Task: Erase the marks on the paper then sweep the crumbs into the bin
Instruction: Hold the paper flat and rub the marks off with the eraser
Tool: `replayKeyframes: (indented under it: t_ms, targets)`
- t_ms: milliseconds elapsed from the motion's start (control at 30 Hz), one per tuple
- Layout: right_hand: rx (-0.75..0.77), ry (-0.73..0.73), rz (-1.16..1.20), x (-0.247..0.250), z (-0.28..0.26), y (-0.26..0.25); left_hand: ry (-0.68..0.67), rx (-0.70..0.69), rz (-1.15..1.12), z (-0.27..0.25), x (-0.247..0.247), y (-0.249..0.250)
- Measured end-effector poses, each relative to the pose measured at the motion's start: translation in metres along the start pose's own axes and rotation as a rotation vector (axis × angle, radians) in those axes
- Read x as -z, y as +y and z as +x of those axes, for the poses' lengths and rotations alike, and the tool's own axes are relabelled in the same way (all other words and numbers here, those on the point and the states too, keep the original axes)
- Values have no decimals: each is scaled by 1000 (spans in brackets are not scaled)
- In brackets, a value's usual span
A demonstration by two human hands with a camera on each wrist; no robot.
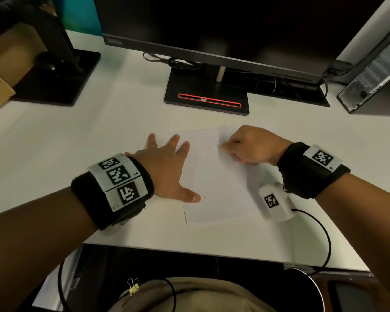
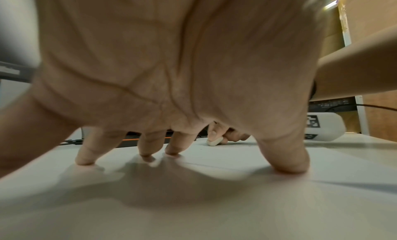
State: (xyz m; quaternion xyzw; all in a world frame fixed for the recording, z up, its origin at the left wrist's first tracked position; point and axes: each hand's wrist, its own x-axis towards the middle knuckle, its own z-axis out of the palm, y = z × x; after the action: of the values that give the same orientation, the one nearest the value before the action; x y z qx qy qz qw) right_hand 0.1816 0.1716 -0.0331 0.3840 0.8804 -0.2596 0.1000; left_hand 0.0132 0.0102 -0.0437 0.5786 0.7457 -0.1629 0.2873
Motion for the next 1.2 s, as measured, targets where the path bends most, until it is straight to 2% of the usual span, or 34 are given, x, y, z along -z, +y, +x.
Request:
replayKeyframes:
  t_ms: [67, 200, 333, 400, 500, 567, 667, 733, 867, 900, 1033, 1133, 1200]
  targets:
    - [-8, 27, -25, 0, -1, -4, -2, 3, 0, -1, 0, 0]
    - [53, -24, -73, -17, -7, -16, 3, 4, 1, -1, 0, 0]
    - [-78, 63, 32, -4, -2, 0, -2, 10, 5, -3, 1, 1]
    - [-74, 98, -4, -5, -4, -2, 2, 9, 4, -3, 1, 1]
    - [22, 41, -68, -19, -9, -16, 5, 2, 2, -2, 0, 1]
    - [12, 4, -14, -20, -7, -16, 7, 4, 3, -3, 0, 0]
    - [-79, 84, 63, -6, 1, -4, 1, 9, 2, -5, 1, 1]
    - [-60, 111, 7, -5, 0, -4, -3, 10, 1, -5, 1, 2]
    - [72, -44, -57, -18, -6, -20, 0, 11, 5, -4, 2, 2]
    - [49, -37, -37, -16, -3, -18, -2, 12, 3, -5, 2, 2]
    - [-64, 141, 8, -1, 12, -5, -8, 14, -3, -6, 2, 3]
    - [32, 25, -52, -9, 10, -13, -10, 16, -2, -6, 2, 3]
    - [41, -38, -23, -10, 10, -15, -12, 17, 1, -7, 3, 4]
